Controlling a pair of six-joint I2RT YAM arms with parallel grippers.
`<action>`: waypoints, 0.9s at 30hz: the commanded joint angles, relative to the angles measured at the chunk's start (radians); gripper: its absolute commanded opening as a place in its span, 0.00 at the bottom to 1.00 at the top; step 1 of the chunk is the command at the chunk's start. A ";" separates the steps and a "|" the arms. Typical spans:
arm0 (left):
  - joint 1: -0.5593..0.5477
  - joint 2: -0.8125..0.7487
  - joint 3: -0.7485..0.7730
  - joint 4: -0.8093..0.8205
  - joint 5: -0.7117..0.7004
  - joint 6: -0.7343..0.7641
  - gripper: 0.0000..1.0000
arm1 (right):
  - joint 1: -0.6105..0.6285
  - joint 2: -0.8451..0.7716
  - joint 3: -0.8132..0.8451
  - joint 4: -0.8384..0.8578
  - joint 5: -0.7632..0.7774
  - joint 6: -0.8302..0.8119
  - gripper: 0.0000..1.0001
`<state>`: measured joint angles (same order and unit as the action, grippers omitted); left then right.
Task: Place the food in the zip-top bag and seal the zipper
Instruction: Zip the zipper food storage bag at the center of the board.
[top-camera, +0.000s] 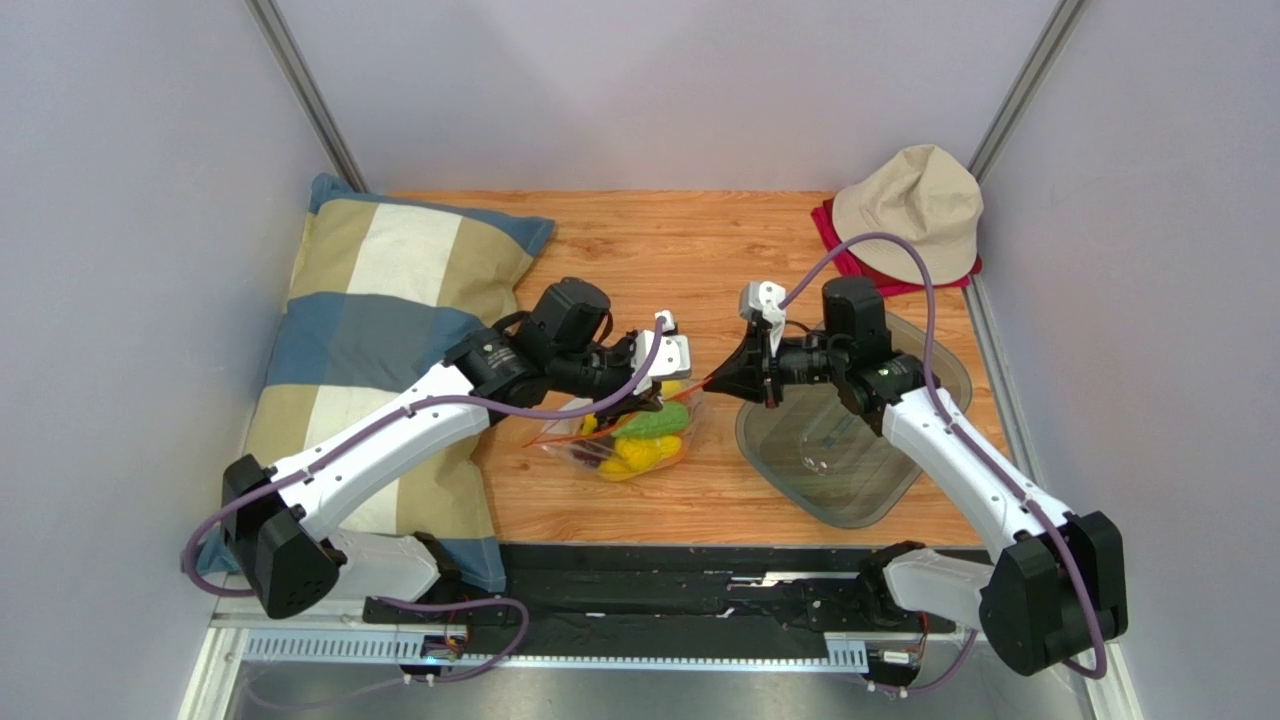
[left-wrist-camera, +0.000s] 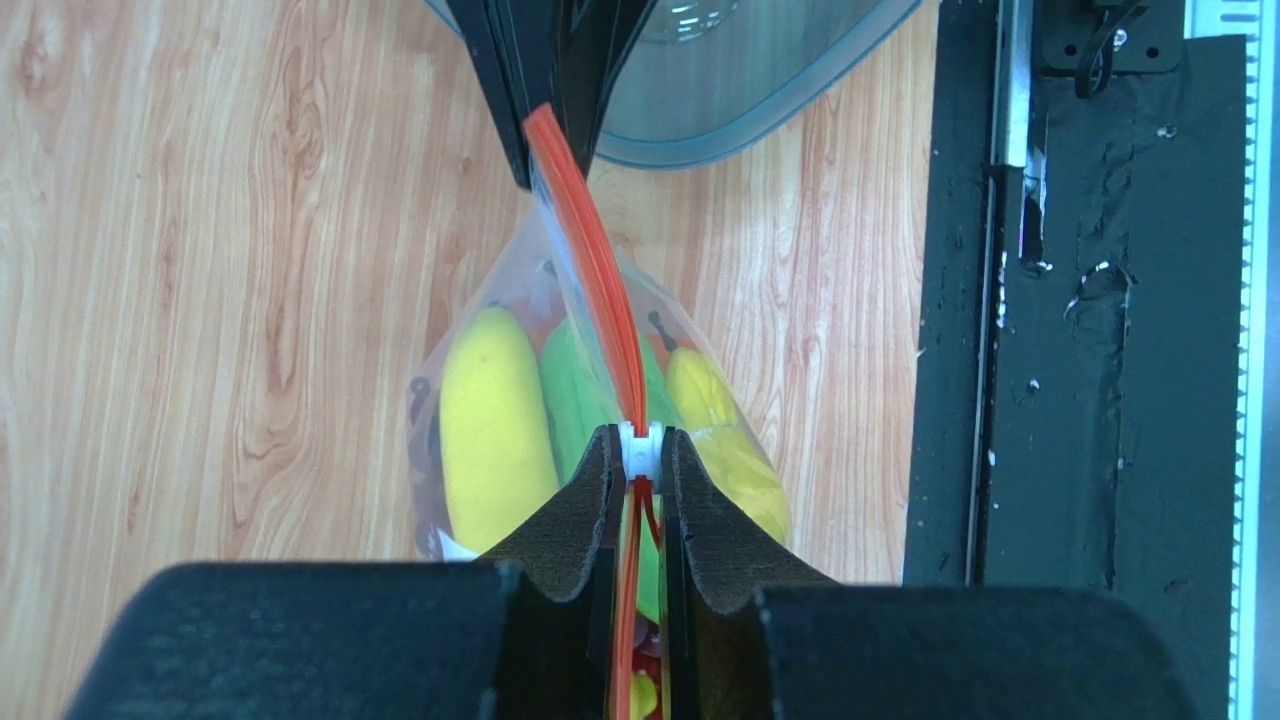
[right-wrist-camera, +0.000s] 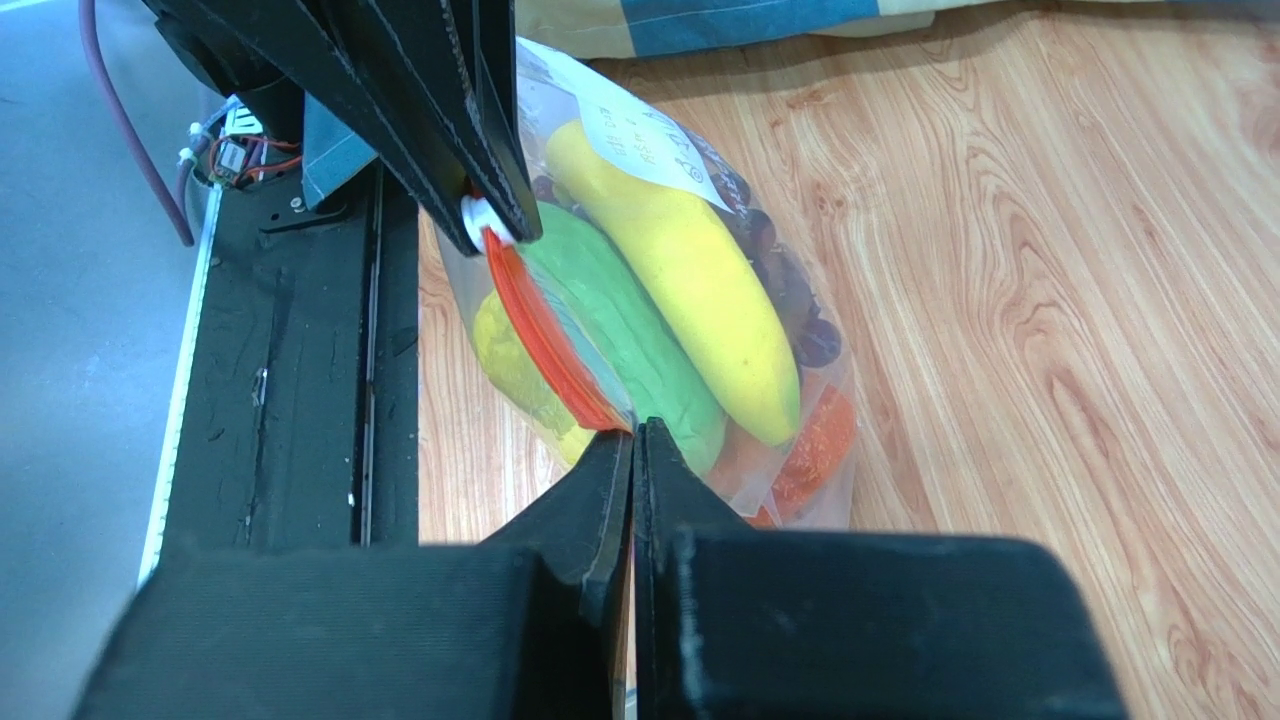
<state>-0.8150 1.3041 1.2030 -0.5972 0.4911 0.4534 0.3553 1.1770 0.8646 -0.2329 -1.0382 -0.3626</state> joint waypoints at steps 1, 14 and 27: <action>0.019 -0.043 -0.006 -0.116 -0.019 -0.018 0.06 | -0.055 -0.057 0.002 0.004 0.056 -0.032 0.00; 0.109 -0.221 -0.128 -0.246 -0.108 0.056 0.06 | -0.144 -0.045 -0.006 -0.025 0.119 0.001 0.00; 0.108 -0.138 0.015 -0.053 0.027 -0.065 0.04 | 0.002 -0.031 0.211 -0.235 -0.062 -0.093 0.93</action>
<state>-0.7097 1.1587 1.1507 -0.7780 0.4435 0.4320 0.3103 1.1809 1.0145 -0.4389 -1.0515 -0.4358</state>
